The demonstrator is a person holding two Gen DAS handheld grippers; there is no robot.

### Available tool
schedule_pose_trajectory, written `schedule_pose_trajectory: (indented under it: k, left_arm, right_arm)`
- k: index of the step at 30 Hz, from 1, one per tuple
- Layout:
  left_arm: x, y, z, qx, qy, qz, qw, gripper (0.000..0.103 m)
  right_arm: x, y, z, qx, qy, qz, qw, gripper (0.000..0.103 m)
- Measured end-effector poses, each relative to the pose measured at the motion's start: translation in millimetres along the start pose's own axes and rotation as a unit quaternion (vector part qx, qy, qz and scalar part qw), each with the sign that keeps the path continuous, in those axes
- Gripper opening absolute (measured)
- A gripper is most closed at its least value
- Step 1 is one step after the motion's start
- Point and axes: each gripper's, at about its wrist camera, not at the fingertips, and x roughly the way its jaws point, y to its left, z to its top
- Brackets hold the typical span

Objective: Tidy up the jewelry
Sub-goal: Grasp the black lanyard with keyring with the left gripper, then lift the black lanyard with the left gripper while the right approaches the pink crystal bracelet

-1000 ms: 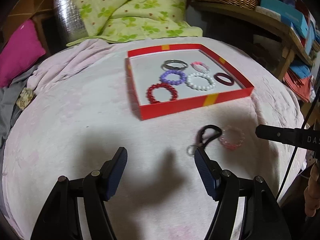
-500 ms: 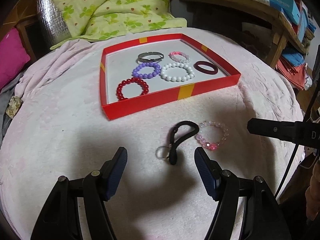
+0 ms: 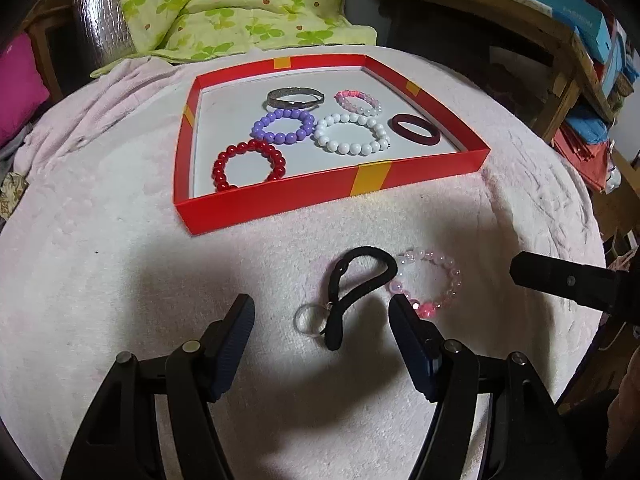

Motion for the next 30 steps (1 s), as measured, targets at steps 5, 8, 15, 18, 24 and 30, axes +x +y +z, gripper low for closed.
schedule_pose_trajectory:
  k: [5,8,15,18,24,30]
  left_arm:
    - [2,-2,1,0.004,0.001,-0.015,0.9999,0.048]
    - [1,-1,-1,0.007,0.001,-0.02,0.9998,0.033]
    - [-6,11,-7,0.0,0.003,-0.029,0.9996,0.011]
    - [-8,17,-10,-0.003,0.006,-0.027,0.9996,0.011]
    - [-19,32,-17,-0.01,0.006,-0.03,0.9995,0.011]
    - [-28,46,-26,-0.015,0.013,-0.036,0.9992,0.011]
  right_arm:
    - [1,2,-1,-0.003,0.002,-0.002,1.0,0.012]
    - [4,5,-1,-0.005,0.005,-0.004,1.0,0.012]
    - [11,14,-4,-0.013,0.011,-0.008,1.0,0.012]
    - [15,18,-5,-0.017,0.014,-0.009,1.0,0.012]
    - [23,27,-8,-0.028,0.02,-0.016,0.999,0.012]
    - [30,33,-8,-0.033,0.018,-0.032,0.999,0.012]
